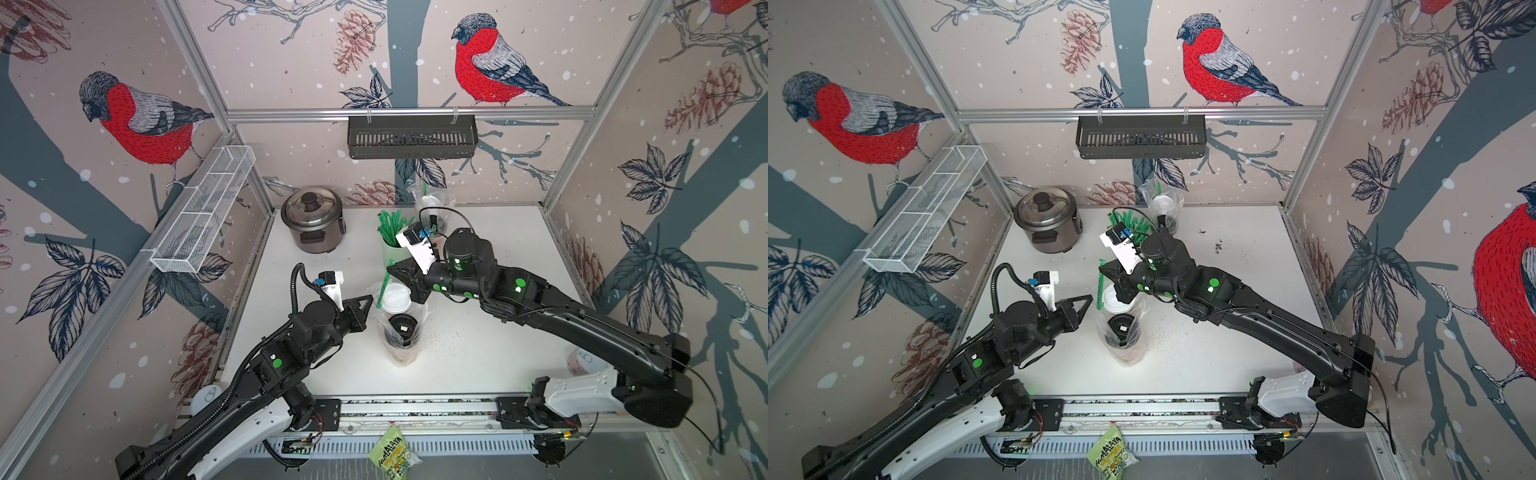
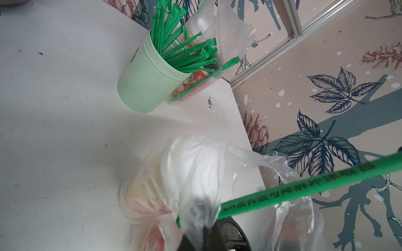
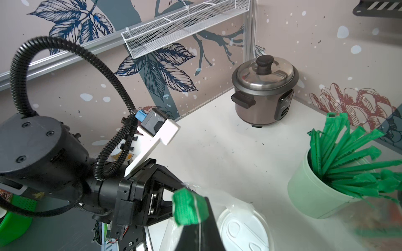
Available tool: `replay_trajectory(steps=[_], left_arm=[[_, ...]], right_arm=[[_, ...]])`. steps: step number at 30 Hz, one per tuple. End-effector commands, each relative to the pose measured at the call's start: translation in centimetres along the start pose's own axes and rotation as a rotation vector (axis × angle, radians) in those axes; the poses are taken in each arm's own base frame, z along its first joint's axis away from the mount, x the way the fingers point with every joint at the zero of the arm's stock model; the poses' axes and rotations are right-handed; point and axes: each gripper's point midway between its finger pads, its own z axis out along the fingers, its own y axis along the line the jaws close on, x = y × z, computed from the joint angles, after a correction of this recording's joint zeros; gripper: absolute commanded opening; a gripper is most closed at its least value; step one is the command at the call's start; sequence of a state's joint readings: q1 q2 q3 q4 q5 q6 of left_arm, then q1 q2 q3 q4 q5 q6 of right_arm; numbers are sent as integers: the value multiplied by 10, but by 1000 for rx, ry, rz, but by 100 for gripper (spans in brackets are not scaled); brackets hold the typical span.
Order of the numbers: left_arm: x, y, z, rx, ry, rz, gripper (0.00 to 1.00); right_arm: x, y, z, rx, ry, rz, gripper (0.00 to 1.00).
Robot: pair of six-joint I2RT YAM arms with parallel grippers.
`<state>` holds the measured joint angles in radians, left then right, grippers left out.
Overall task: Pack milk tea into plastic carrier bags
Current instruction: Place the straw in the plastic carrier bag.
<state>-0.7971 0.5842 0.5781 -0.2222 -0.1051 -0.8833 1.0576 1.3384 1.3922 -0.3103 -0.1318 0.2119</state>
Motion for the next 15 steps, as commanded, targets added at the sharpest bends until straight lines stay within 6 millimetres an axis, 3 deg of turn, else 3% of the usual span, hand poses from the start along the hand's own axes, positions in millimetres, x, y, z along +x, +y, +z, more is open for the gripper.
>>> replay_trajectory(steps=[1, 15], left_arm=[[-5, -7, -2, 21, -13, 6, 0], [-8, -9, -3, 22, -18, 12, 0]], right_arm=[[-8, -3, 5, 38, -36, -28, 0], [-11, -16, 13, 157, -22, -103, 0]])
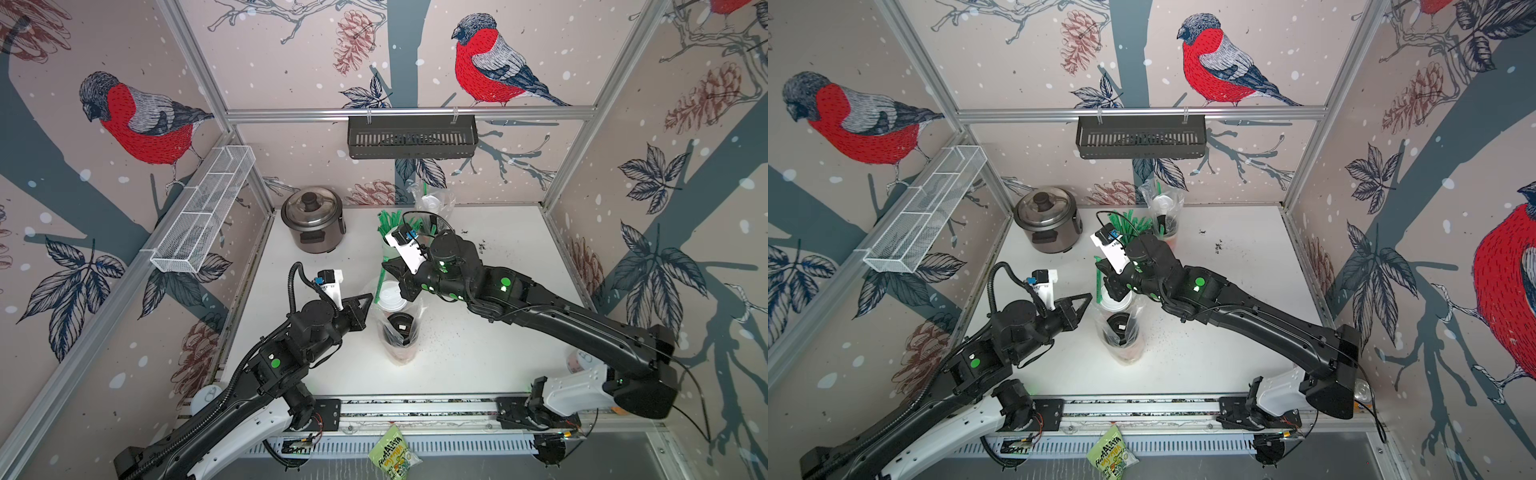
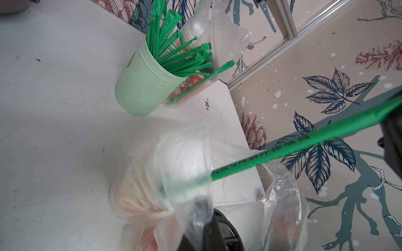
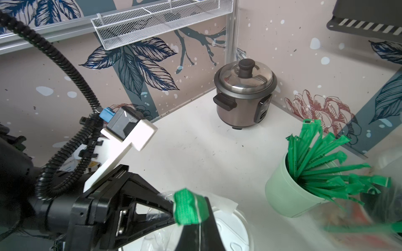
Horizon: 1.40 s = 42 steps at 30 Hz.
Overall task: Pack milk tea into plastic carrier bags
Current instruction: Place the straw in the plastic carrier bag.
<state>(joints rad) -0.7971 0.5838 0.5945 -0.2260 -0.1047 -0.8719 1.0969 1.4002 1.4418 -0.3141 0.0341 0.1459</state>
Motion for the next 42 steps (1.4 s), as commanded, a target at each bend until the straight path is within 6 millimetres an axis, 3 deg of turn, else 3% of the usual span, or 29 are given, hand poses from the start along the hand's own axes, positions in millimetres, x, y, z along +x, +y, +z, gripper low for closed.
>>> replay_trajectory(steps=[1, 14, 21, 42], left_arm=[[-3, -3, -1, 10, -10, 2, 0], [-6, -6, -1, 17, -20, 10, 0], [-8, -7, -2, 17, -23, 14, 0], [-8, 1, -6, -15, -38, 3, 0]], right_arm=[[-8, -5, -1, 32, -24, -24, 0], [5, -15, 16, 75, -33, -20, 0], [3, -25, 16, 140, -54, -36, 0], [42, -49, 37, 270, -11, -76, 0]])
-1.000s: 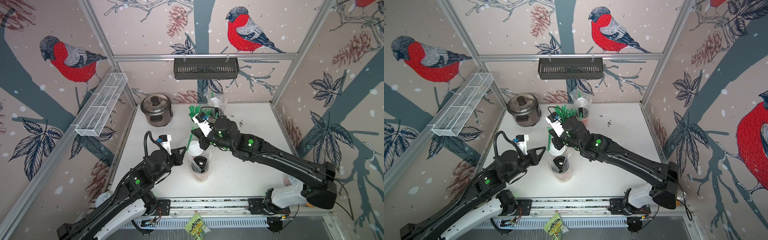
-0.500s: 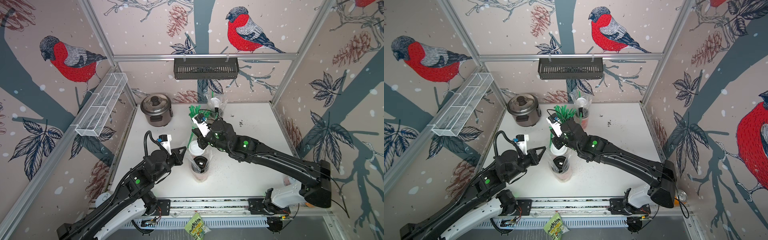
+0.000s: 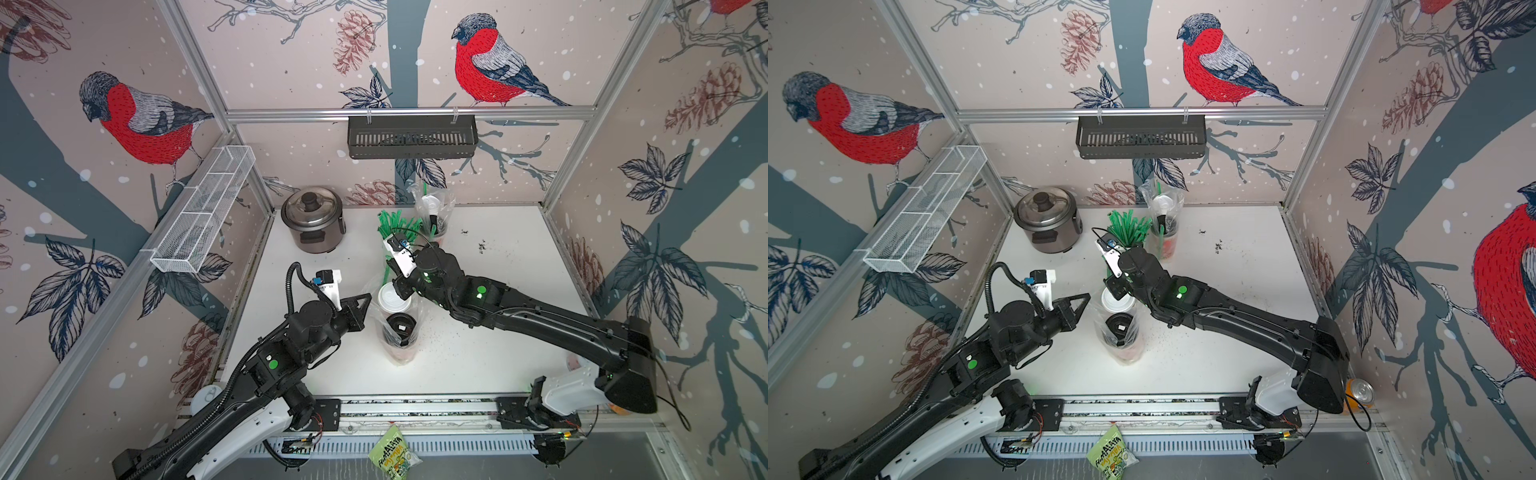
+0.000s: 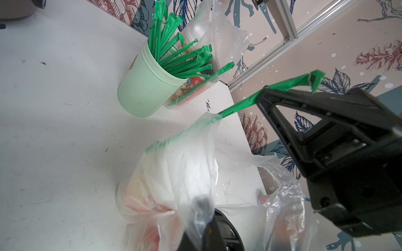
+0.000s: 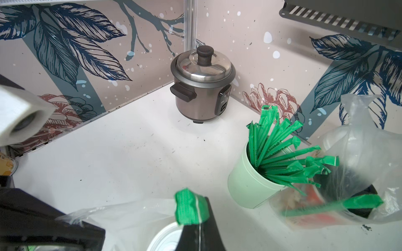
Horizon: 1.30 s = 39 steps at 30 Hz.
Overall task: Pack milk tea into plastic carrier bags
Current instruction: Place the straw in the plastic carrier bag.
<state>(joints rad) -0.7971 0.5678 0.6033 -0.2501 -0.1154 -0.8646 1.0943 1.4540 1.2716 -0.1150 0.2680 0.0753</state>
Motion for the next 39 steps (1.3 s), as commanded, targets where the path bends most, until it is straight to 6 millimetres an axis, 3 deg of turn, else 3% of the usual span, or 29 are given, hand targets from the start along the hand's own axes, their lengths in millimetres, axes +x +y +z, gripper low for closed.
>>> replay_trajectory(steps=[1, 21, 26, 28, 31, 36, 39], left_arm=[[-5, 2, -1, -10, -28, -5, 0], [0, 11, 2, -40, -24, -6, 0], [0, 12, 3, -41, -23, -6, 0], [0, 11, 3, -38, -23, -6, 0], [2, 11, 3, -37, -18, -6, 0], [2, 11, 3, -31, -19, -2, 0], [4, 12, 3, -30, -16, 1, 0]], right_arm=[[2, -7, 4, 42, -13, 3, 0], [55, -17, 16, 46, 49, 106, 1], [64, -19, 19, 42, 71, 119, 13], [63, -20, 18, 45, 72, 116, 22], [51, -27, 13, 57, 52, 110, 27], [18, -43, -5, 59, -21, 120, 53], [-3, -55, -15, 54, -84, 133, 61]])
